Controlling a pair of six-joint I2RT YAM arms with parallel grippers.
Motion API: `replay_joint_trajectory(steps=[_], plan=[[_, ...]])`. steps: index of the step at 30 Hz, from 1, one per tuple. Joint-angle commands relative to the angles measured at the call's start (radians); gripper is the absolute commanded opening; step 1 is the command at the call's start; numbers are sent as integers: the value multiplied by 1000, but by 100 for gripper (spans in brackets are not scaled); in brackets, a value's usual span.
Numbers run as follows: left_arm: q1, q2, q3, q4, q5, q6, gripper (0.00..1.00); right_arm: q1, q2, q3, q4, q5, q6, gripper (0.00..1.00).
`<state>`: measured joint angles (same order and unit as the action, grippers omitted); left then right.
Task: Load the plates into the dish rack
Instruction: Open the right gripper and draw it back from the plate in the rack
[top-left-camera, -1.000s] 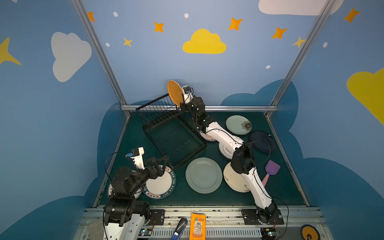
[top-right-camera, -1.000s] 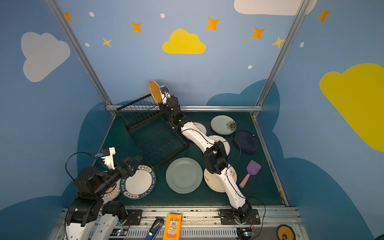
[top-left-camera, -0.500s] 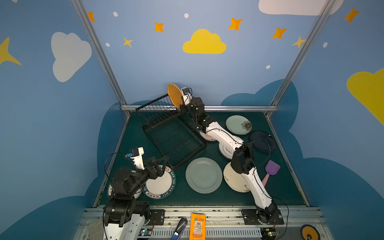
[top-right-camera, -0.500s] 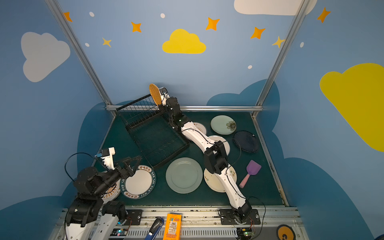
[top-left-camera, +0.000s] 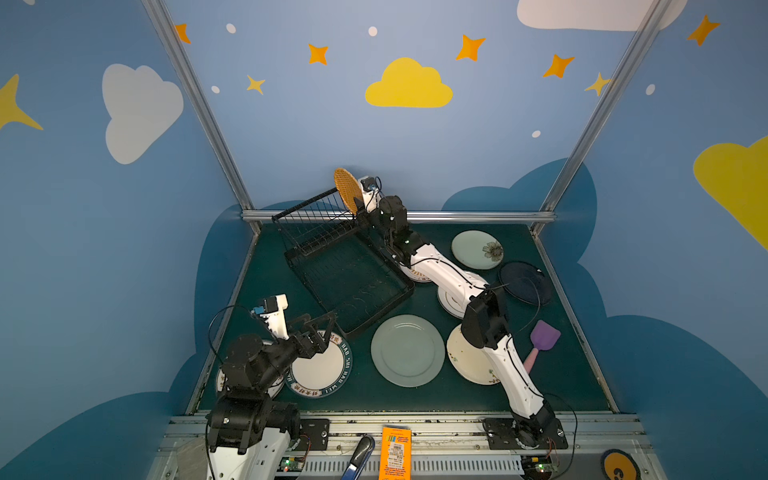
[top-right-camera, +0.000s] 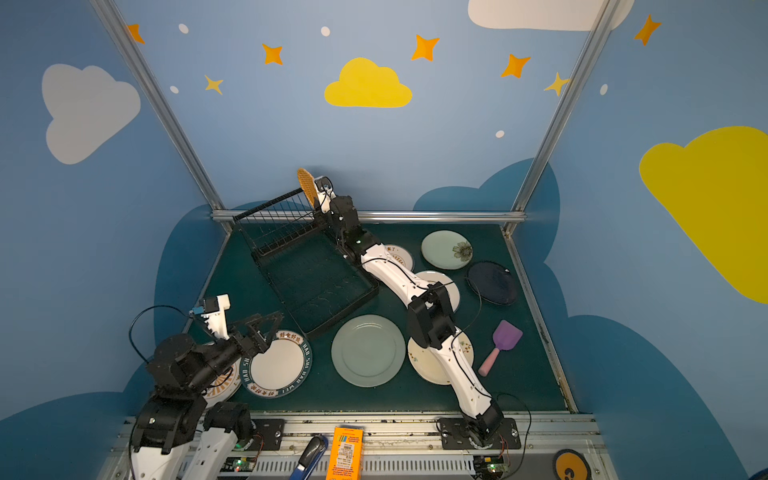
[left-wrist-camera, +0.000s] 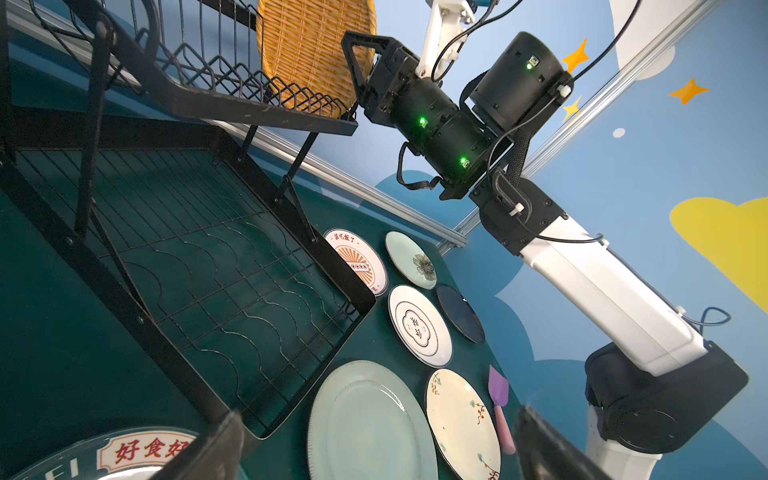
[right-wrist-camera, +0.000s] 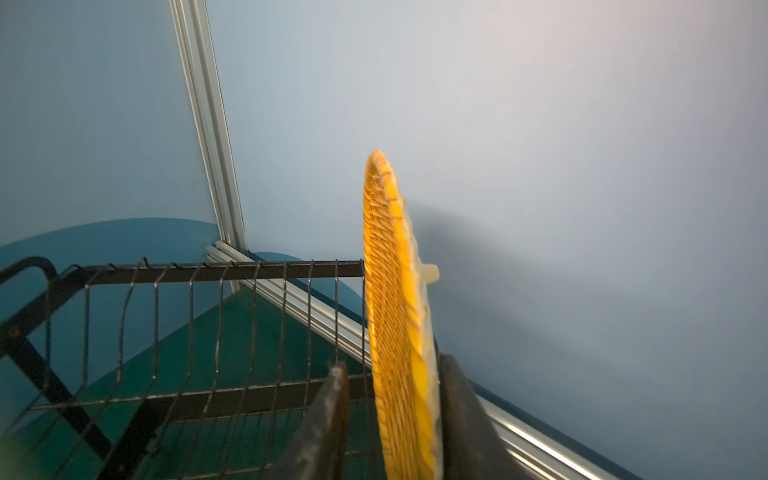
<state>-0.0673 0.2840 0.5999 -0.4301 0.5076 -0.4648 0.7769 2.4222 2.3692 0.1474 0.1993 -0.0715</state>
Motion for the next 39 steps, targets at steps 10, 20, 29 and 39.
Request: replay_joint_trajectory(steps=[10, 20, 29, 39], plan=[[5, -7, -4, 18, 5, 5, 100, 6, -64, 21, -39, 1, 18, 68], [11, -3, -2, 13, -9, 15, 100, 5, -129, -36, -36, -1, 15, 77], [15, -3, -2, 11, -17, 12, 100, 3, -330, -250, -5, 19, 21, 82], [13, 49, 11, -2, 14, 8, 100, -101, -662, -625, -123, -16, 107, 84]])
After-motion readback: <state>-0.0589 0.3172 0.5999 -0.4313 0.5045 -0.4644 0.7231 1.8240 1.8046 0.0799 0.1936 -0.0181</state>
